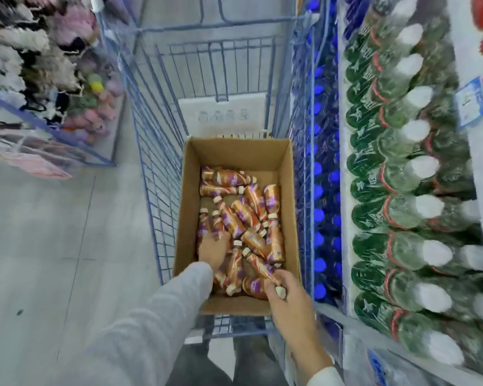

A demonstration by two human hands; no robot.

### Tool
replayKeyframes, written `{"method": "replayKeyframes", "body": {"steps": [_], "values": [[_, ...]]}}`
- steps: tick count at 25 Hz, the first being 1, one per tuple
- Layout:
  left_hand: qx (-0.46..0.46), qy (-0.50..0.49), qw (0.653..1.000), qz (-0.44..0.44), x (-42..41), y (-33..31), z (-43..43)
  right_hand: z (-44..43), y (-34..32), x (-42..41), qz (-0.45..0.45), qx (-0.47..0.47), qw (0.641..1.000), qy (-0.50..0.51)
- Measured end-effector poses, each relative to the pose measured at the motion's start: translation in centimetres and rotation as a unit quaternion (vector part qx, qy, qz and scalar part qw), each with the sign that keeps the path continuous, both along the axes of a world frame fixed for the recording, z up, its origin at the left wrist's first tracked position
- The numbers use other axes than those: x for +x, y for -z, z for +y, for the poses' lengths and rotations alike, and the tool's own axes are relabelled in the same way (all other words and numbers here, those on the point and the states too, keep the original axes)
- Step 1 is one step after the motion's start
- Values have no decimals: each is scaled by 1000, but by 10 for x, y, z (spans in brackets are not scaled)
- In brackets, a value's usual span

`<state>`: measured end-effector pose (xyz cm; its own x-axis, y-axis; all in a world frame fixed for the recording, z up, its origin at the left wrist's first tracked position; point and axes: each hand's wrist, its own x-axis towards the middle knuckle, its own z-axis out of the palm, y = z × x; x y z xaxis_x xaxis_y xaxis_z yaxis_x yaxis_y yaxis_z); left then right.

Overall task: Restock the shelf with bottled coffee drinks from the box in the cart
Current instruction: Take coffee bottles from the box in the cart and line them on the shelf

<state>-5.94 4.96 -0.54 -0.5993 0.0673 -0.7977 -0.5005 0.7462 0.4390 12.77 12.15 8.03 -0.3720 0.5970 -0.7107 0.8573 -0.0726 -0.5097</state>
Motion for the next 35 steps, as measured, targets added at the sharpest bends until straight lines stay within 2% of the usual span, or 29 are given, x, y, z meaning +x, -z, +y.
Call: {"method": "replayKeyframes", "body": {"steps": [5,9,11,13,17,20,24,27,33,35], "values": [[-43,-7,997,-63,-28,100,51,13,41,-14,-22,-74,996,45],[-155,-23,987,-31,-34,157,83,4,68,-15,-53,-97,991,76],[-232,-39,972,-9,-35,168,99,-3,75,-15,-58,-116,988,85],[-272,-38,961,11,-35,170,109,-7,78,-15,-60,-132,985,97],[-277,51,958,54,-26,173,111,-6,78,-23,-82,-140,983,84],[-284,72,955,49,-31,173,111,-3,77,-29,-84,-141,983,78],[-267,70,960,37,-40,168,105,-2,75,-31,-73,-143,985,70],[-215,105,970,41,-40,168,89,-1,72,-29,-74,-142,985,68],[-63,25,991,114,-16,177,63,-6,77,-20,-83,-139,985,61],[-8,-5,994,109,-9,177,59,-9,76,-19,-87,-142,984,55]]}}
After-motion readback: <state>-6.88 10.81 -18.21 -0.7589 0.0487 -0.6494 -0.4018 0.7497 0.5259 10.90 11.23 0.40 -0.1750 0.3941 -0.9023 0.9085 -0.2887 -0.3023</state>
